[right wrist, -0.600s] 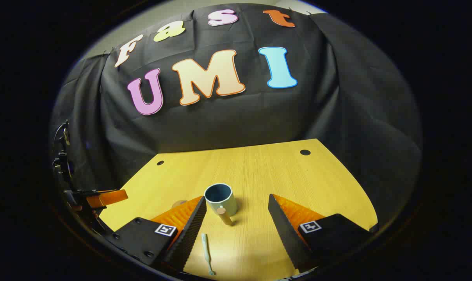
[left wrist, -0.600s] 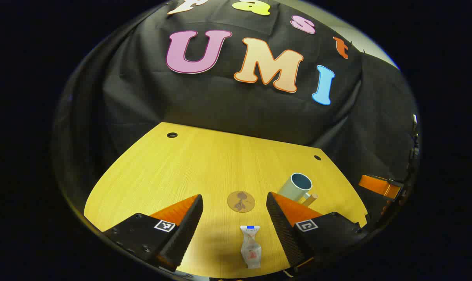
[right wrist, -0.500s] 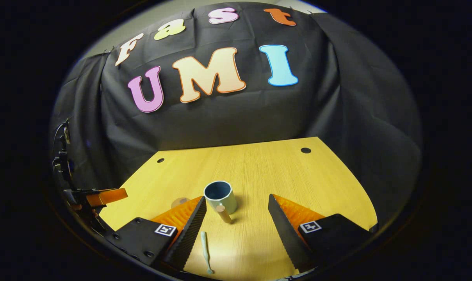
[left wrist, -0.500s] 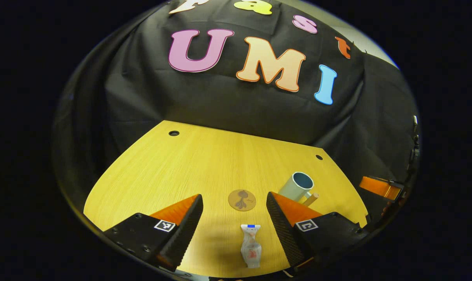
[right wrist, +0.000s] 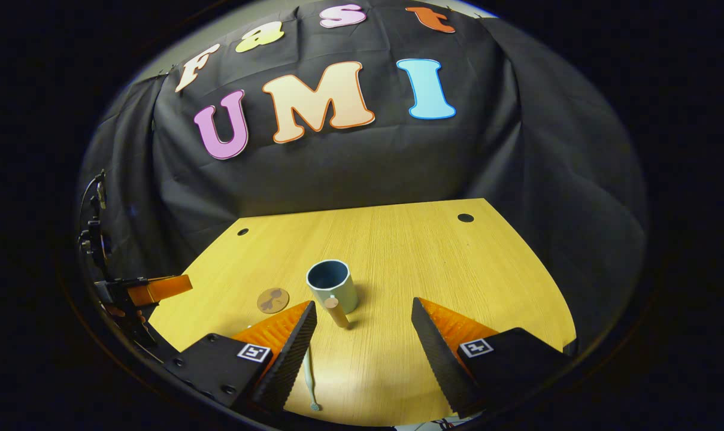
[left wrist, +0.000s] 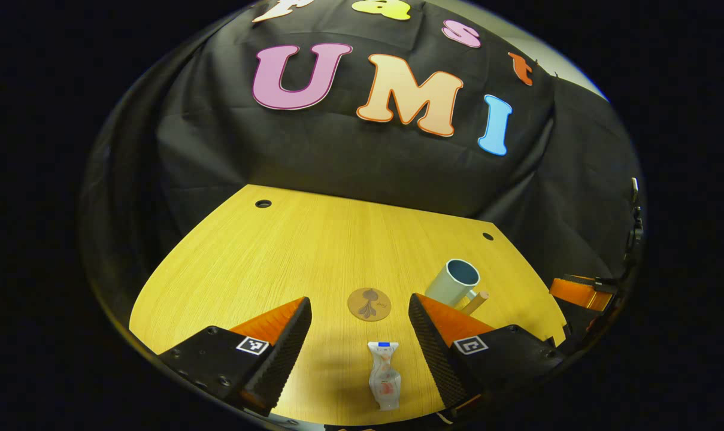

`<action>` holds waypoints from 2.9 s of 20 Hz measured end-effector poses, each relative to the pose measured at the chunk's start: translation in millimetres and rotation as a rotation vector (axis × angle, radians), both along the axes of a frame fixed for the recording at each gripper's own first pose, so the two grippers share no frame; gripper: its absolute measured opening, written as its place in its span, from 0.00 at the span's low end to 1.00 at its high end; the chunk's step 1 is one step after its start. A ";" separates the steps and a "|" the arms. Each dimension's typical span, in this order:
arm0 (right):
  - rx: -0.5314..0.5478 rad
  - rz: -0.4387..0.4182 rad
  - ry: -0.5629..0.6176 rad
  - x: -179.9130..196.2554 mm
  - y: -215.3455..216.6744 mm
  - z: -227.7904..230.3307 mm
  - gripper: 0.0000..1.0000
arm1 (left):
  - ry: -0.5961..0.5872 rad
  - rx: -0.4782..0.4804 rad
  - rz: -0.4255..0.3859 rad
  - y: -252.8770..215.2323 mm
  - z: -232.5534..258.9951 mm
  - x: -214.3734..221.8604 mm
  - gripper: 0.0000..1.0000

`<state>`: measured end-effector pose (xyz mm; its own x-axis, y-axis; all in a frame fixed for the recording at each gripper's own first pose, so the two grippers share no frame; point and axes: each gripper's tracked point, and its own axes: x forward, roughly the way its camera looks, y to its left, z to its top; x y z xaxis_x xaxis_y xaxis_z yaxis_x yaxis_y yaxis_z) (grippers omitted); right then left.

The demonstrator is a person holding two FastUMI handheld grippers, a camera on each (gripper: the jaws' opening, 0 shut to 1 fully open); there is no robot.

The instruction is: Put the toothbrush and toothpaste on the desktop into the cup, then pick up the cup and place it on the coaster on the desktop.

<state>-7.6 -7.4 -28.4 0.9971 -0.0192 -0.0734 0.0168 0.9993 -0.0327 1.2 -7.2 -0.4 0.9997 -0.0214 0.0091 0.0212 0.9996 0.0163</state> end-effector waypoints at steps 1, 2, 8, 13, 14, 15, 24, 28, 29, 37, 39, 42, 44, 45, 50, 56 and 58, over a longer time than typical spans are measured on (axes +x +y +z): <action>-0.012 -0.003 0.007 -0.3 0.2 -4.0 0.98 | -0.006 -0.011 -0.005 -0.7 -0.4 0.2 0.95; -0.021 -0.002 0.015 -0.2 1.7 -6.0 0.98 | -0.001 -0.019 -0.001 -0.2 -1.6 1.0 0.95; -0.080 -0.005 0.076 -2.8 8.3 -25.6 0.98 | 0.022 -0.047 0.010 9.4 -8.3 -0.1 0.95; -0.105 0.032 0.157 2.4 24.3 -45.4 0.94 | 0.038 -0.037 0.042 25.2 -18.5 -7.9 0.95; -0.112 0.042 0.178 3.7 29.1 -49.7 0.94 | 0.044 -0.039 0.049 29.1 -20.6 -9.1 0.95; -0.120 0.052 0.202 6.2 34.2 -54.2 0.98 | 0.050 -0.041 0.058 33.1 -23.6 -12.4 0.95; -0.237 0.108 0.440 44.3 75.4 -114.0 0.99 | 0.091 -0.063 0.152 84.1 -46.5 -34.7 0.95; -0.260 0.112 0.537 58.1 84.5 -138.3 0.99 | 0.104 -0.076 0.200 107.0 -53.2 -34.8 0.95; -0.260 0.115 0.557 60.7 86.0 -142.3 0.98 | 0.108 -0.082 0.213 111.7 -55.4 -35.3 0.95; -0.270 0.103 0.708 78.8 92.9 -173.0 0.65 | 0.149 -0.108 0.290 135.5 -72.0 -42.0 0.95; -0.262 0.101 0.732 81.5 97.9 -178.2 0.62 | 0.161 -0.129 0.299 137.4 -77.7 -41.3 0.95; -0.277 0.097 0.760 83.4 100.7 -182.1 0.65 | 0.169 -0.145 0.305 140.4 -80.8 -41.8 0.96; -0.282 0.095 0.781 84.9 102.1 -187.6 0.40 | 0.173 -0.115 0.308 142.5 -80.2 -42.2 0.96; -0.283 0.096 0.792 84.2 102.8 -190.0 0.36 | 0.173 -0.097 0.307 142.9 -80.5 -40.9 0.96; -0.300 0.080 0.813 87.2 102.5 -197.3 0.36 | 0.190 -0.060 0.294 135.4 -81.7 -39.8 0.96; -0.306 0.069 0.835 89.1 99.0 -199.5 0.23 | 0.210 -0.061 0.270 124.8 -89.2 -41.8 0.96; -0.320 0.062 0.842 89.2 97.5 -198.8 0.22 | 0.211 -0.066 0.270 124.0 -88.9 -42.6 0.96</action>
<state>81.7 90.1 -227.3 0.6156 -0.1120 -0.7801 -0.1922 0.9386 -0.2865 -41.5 116.9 -89.3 0.9491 0.2379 -0.2063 -0.2483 0.9684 -0.0255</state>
